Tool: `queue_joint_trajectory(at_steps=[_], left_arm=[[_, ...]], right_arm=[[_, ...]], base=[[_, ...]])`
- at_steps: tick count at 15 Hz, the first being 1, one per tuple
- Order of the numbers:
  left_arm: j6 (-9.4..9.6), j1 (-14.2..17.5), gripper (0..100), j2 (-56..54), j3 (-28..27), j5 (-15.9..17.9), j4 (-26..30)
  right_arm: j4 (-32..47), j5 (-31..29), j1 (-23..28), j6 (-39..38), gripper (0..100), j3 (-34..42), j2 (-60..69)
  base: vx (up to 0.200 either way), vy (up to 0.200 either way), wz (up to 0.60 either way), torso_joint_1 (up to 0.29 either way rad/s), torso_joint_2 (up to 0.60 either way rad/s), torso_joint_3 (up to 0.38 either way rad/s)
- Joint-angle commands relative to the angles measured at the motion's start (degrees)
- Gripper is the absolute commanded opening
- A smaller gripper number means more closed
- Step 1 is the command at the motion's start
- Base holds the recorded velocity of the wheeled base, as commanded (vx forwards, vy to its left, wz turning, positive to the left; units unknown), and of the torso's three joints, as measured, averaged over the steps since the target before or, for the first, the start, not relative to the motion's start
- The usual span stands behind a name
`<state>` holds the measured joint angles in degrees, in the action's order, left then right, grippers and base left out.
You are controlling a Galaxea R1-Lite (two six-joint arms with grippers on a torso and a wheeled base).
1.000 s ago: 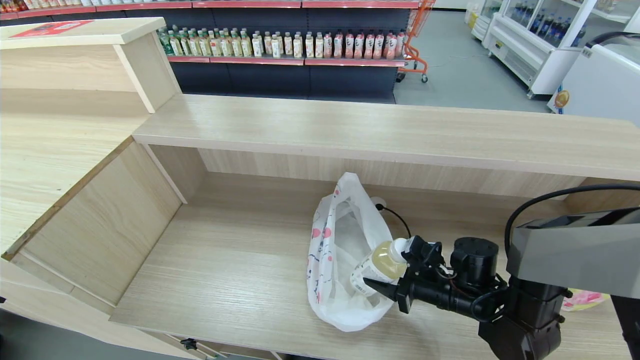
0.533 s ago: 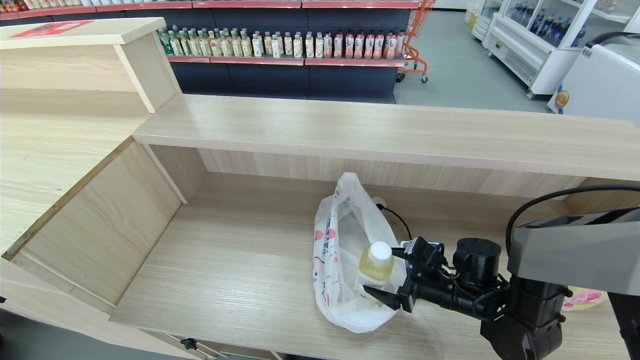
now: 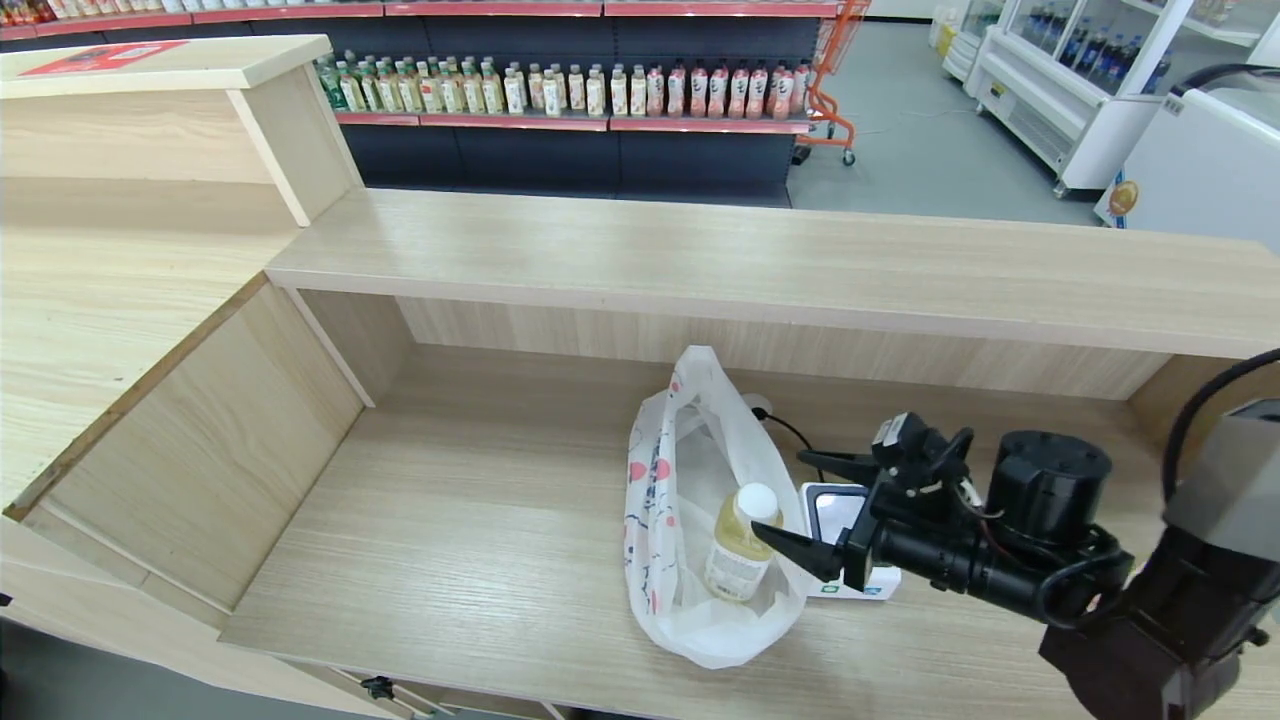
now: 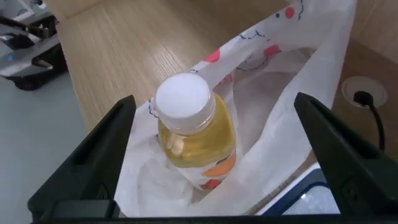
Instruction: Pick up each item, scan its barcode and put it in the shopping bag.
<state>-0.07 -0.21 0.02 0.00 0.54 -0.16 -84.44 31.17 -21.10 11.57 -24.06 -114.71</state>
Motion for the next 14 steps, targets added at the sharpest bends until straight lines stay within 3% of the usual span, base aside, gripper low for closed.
queue_joint_trajectory(at_steps=[1, 3, 5, 6, 7, 9, 14], left_arm=[[-0.01, 0.0, 100, 0.0, 0.0, 0.0, 0.0], [-0.01, 0.0, 100, 0.0, 0.0, 0.0, 0.0], [-0.01, 0.0, 100, 0.0, 0.0, 0.0, 0.0], [-0.01, 0.0, 100, 0.0, 0.0, 0.0, 0.0], [-0.01, 0.0, 100, 0.0, 0.0, 0.0, 0.0], [-0.01, 0.0, 100, 0.0, 0.0, 0.0, 0.0], [-0.01, -0.1, 100, 0.0, 0.0, 0.0, 0.0]], right_arm=[[10.8, -0.4, 5.1, -4.7, 100, 1.9, 17.2], [18.0, -1.4, 9.9, -6.1, 100, 2.3, 23.1], [26.5, -6.9, 16.7, -6.3, 100, 3.1, 29.5], [28.3, -8.4, 17.6, -6.4, 100, 2.9, 30.5], [38.2, -12.7, 20.0, -11.0, 100, 2.4, 36.6], [47.2, -12.9, 21.9, -15.6, 100, 0.7, 41.9], [51.0, -12.8, 23.8, -16.4, 100, 0.3, 45.4]], base=[[0.000, 0.000, 0.00, 0.000, 0.00, 0.000], [0.000, 0.000, 0.00, 0.000, 0.00, 0.000], [0.000, 0.000, 0.00, 0.000, 0.00, 0.000], [0.000, 0.000, 0.00, 0.000, 0.00, 0.000], [0.000, 0.000, 0.00, 0.000, 0.00, 0.000], [0.000, 0.000, 0.00, 0.000, 0.00, 0.000], [0.000, 0.000, 0.00, 0.000, 0.00, 0.000]])
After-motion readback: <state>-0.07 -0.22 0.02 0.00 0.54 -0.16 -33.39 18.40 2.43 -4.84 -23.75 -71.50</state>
